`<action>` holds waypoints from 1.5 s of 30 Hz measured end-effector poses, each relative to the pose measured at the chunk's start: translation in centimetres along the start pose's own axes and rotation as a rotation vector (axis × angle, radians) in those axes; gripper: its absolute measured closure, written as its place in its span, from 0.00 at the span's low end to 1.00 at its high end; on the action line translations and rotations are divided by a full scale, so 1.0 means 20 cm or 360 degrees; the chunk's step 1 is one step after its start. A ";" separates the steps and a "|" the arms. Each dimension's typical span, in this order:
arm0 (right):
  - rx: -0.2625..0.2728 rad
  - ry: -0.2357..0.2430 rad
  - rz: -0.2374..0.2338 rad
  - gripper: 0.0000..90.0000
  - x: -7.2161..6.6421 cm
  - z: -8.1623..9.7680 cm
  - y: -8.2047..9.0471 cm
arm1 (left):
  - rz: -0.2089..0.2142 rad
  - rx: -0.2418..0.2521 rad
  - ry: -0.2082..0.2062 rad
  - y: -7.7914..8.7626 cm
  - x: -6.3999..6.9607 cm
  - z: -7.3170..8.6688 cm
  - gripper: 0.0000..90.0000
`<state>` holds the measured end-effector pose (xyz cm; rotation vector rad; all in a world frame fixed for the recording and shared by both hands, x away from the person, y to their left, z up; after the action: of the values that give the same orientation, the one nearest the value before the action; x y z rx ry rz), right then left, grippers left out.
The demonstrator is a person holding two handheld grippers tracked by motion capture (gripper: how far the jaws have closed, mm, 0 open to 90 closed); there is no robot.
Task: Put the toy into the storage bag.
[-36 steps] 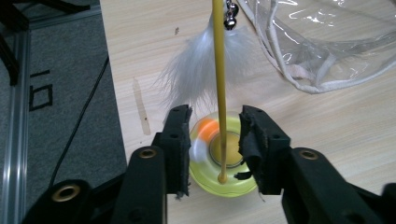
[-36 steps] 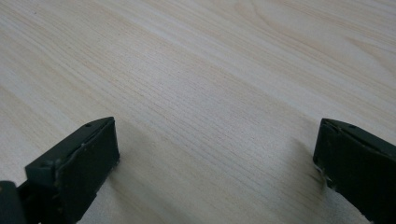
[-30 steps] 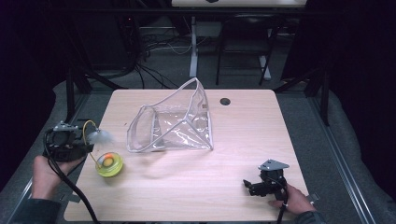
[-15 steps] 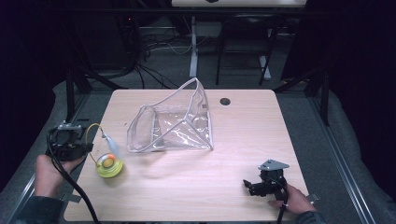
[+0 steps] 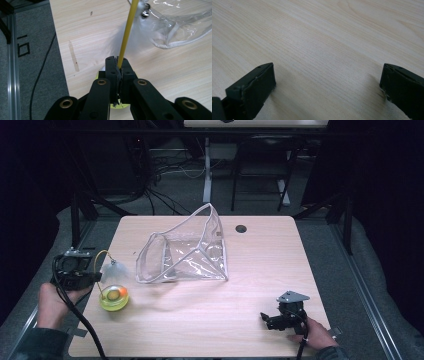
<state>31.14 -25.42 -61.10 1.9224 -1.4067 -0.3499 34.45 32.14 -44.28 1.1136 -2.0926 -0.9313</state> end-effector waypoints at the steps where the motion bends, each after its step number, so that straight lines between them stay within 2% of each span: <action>1: 0.0000 0.0000 -0.0001 0.00 0.00 0.00 0.00 | -0.0002 -0.0001 -0.0004 0.01 0.00 0.00 0.98; 11: 0.0000 -0.0001 -0.0001 0.00 0.00 0.00 0.00 | 0.0007 -0.0004 -0.0013 0.05 -0.01 -0.02 0.98; 16: 0.0001 -0.0002 -0.0002 0.00 0.00 0.00 0.00 | -0.0001 -0.0036 -0.0026 0.06 -0.02 -0.04 0.98; 36: 0.0004 0.0000 -0.0002 0.00 0.00 0.00 0.00 | -0.0006 -0.0064 -0.0038 0.06 -0.04 -0.12 0.98; 45: 0.0006 -0.0004 -0.0001 0.00 0.00 0.00 0.00 | -0.0021 -0.0061 -0.0037 0.06 -0.07 -0.18 0.98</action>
<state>31.16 -25.40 -61.11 1.9259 -1.4095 -0.3506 37.21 32.73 -41.46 1.1036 -2.0793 -0.9910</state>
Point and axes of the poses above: each handheld gripper's, and its own axes: y roughly backward along the jaws, z roughly out of its underside, x roughly to its right, the point moved 3 cm from there along -y, roughly forward along the jaws, and after that the axes turned 15 degrees about z, right-handed, at the moved point
